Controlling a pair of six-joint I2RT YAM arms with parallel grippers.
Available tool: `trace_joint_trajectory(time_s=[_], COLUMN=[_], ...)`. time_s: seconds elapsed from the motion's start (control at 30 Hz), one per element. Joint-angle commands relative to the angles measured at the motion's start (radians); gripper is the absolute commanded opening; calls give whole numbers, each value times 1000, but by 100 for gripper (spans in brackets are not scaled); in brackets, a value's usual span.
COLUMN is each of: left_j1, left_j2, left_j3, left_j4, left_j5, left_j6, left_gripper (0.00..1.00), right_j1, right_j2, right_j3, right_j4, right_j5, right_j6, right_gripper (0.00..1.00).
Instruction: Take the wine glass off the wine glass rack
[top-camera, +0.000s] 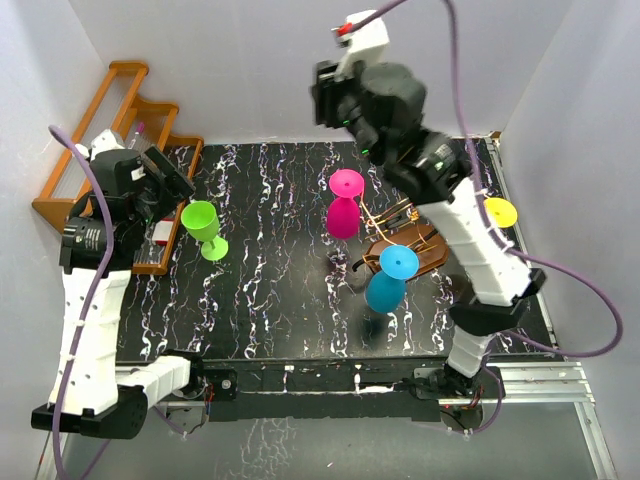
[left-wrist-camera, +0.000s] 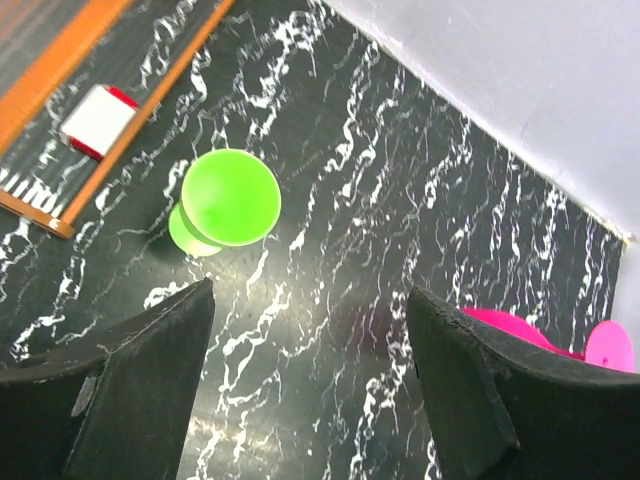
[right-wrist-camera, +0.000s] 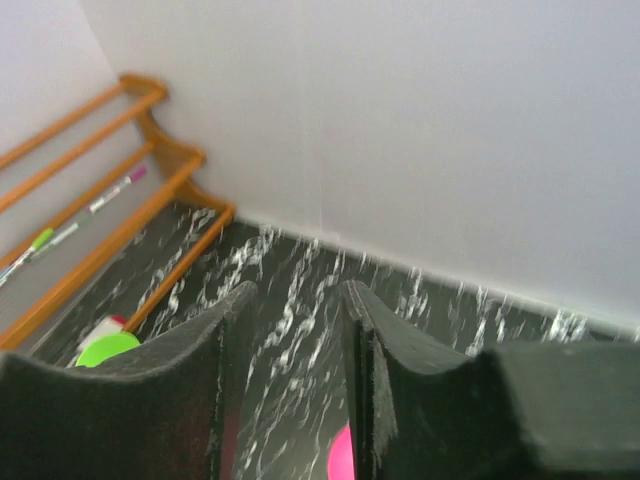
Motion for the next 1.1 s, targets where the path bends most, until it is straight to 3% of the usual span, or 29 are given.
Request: trace_joint_trajectory(time_s=[0.0, 0.1, 0.4, 0.6, 0.83, 1.07], left_j1=[2, -7, -70, -114, -132, -147], left_j2=[37, 35, 48, 50, 38, 40], left_j3=[19, 23, -14, -28, -18, 14], left_j4=[-50, -50, -22, -23, -31, -41], left_j5=[119, 133, 218, 215, 208, 189], left_j6=[5, 8, -41, -36, -24, -10], left_gripper=[75, 74, 73, 73, 73, 73], right_j1=[-257, -296, -296, -296, -295, -295], right_j2=[-245, -486, -936, -1008, -1128, -1273], right_j3=[-281, -600, -986, -1066, -1279, -1436], right_j4=[-103, -20, -146, -327, -316, -298], right_j5=[-381, -350, -99, -19, 52, 160], right_j6=[526, 680, 1076, 1247, 1411, 1556], right_gripper=[35, 27, 24, 29, 49, 50])
